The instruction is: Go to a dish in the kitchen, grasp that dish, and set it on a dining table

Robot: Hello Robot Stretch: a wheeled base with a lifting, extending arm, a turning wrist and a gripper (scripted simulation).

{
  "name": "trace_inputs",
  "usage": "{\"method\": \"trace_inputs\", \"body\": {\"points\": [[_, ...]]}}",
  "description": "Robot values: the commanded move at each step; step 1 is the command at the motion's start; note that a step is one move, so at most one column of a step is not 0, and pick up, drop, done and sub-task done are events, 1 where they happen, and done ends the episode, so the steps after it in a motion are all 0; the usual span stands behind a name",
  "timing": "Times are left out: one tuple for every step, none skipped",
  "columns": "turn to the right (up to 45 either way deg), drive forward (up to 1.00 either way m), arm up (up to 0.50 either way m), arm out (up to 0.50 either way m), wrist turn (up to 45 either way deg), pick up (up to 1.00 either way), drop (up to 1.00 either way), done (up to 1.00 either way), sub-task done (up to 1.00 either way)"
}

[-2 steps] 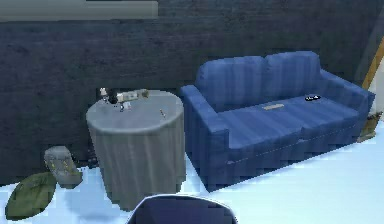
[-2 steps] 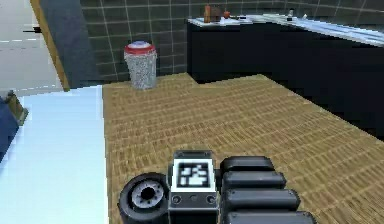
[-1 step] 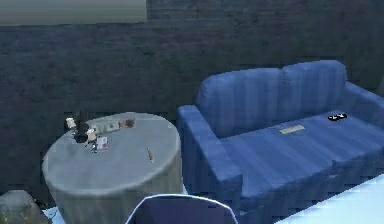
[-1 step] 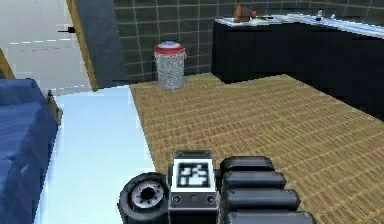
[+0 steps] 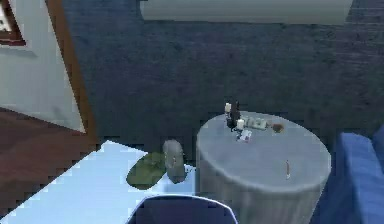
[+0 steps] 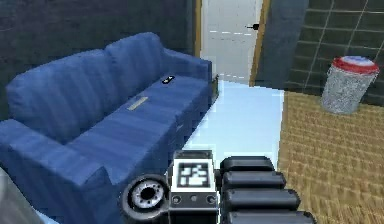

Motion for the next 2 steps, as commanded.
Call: {"method": "trace_inputs", "body": {"points": [[-45.0, 0.00, 0.00, 0.00, 0.0, 0.00, 0.00, 0.00, 0.00], [-36.0, 0.00, 0.00, 0.00, 0.0, 0.00, 0.00, 0.00, 0.00]]}}
